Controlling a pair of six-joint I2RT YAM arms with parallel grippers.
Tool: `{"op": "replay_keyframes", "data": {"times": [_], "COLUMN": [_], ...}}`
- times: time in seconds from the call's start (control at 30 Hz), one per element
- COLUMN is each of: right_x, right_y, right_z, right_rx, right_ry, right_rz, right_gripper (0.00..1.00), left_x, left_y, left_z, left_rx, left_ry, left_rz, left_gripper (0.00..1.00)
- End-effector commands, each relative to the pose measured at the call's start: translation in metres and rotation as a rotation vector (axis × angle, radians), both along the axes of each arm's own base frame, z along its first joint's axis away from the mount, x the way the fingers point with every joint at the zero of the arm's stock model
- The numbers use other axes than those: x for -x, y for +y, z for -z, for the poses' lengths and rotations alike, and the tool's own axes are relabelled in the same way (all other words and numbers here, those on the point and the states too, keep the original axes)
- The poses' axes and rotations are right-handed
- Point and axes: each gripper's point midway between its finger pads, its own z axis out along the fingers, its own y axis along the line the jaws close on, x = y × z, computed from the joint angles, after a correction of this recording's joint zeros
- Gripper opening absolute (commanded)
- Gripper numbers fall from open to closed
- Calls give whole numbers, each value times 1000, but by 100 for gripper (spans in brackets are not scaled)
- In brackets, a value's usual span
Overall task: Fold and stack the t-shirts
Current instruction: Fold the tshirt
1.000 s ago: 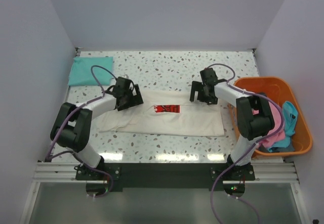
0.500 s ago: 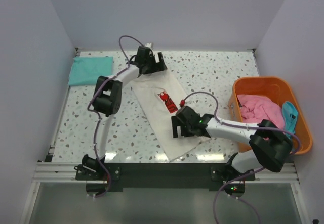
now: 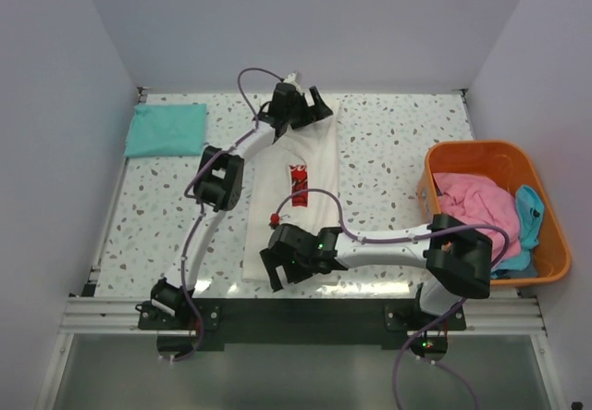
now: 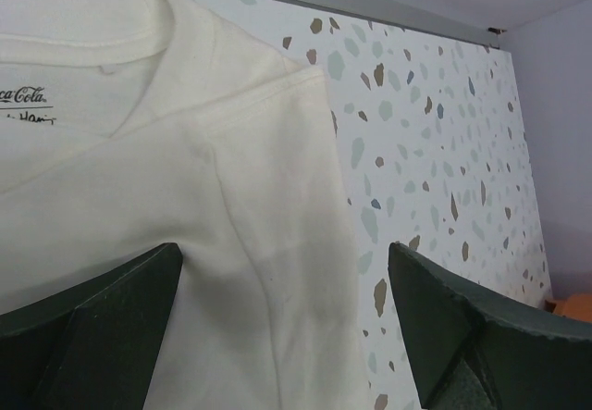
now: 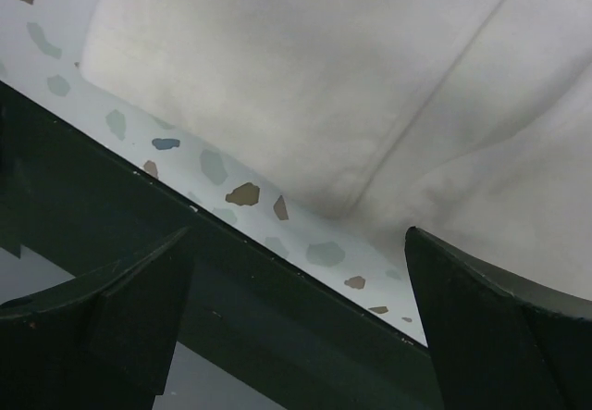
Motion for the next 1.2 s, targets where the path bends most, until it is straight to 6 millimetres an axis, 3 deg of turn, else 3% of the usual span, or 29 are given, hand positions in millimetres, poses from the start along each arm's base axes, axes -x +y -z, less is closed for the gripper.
{"op": "replay_keyframes", "data": {"times": [0.0,0.07,0.13,0.2,0.27,0.3,0.37,0.4,0.47,0.5,0.53,0.57,0.6,0.63,0.67,0.7,0.73,0.77,0.8,0.83,0.87,0.9,0.93,0.97,1.0,1.07,1.1,1.17], "right_x": [2,-3,-7,-15,-18,-24,-29,-30,-36,-37,-41,-41,-42,-46,-45,-45,-44,-46,-45,-44,-43,-41,-38,-37,-30,-27,-24,-21], "right_y": [9,10,14,15,13,8,0,-8,-23,-31,-43,-54,-65,-74,-85,-95,-102,-111,-118,-122,-127,-129,-132,-129,-128,-125,-125,-121], "right_z": [-23,-34,-57,-75,-99,-105,-121,-122,-129,-128,-122,-124,-116,-115,-110,-107,-103,-101,-95,-93,-90,-86,-80,-79,-70,-64,-59,-52], "right_rx": [-30,-55,-119,-167,-230,-230,-249,-233,-238,-233,-213,-214,-195,-183,-155,-158,-150,-138,-137,-140,-139,-140,-138,-155,-150,-152,-143,-136], "right_ry": [7,-25,-63,-116,-158,-192,-232,-232,-266,-256,-268,-265,-260,-278,-278,-274,-272,-284,-280,-275,-268,-253,-242,-235,-203,-180,-161,-139], "right_rz": [-36,-26,-25,-8,1,22,55,85,149,196,239,267,308,342,367,402,421,447,462,476,502,517,506,502,481,466,460,449], "right_gripper": [99,99,99,99,99,99,99,99,99,99,99,99,99,99,99,99,99,99,99,99,99,99,99,99,99,98,99,98], "left_x": [-15,-19,-20,-22,-17,-9,5,20,36,57,70,86,115,131,151,183,202,229,255,273,298,321,336,365,383,417,425,447], "left_y": [36,27,18,11,9,10,12,22,39,55,62,68,83,90,99,115,121,132,143,147,157,161,164,169,172,190,196,206], "left_z": [54,35,1,-60,-109,-160,-202,-243,-265,-292,-301,-270,-306,-302,-244,-272,-259,-196,-209,-194,-145,-141,-125,-86,-80,-48,-48,-31], "left_rx": [-73,-29,8,28,39,59,65,59,22,-12,-30,-93,-76,-89,-138,-101,-101,-132,-102,-106,-148,-128,-137,-181,-178,-256,-261,-282], "left_ry": [79,33,-14,-95,-164,-234,-282,-311,-294,-295,-292,-228,-273,-266,-170,-231,-227,-106,-140,-119,-26,-5,33,140,164,284,285,354], "left_rz": [-175,-140,-111,-102,-95,-85,-66,-79,-120,-140,-138,-114,-119,-116,-115,-127,-118,-133,-147,-142,-142,-136,-125,-97,-70,-54,-63,-57], "left_gripper": [100,100,100,100,100,100,100,100,100,100,100,100,100,100,100,100,100,100,100,100,100,100,100,100,100,100,100,100]}}
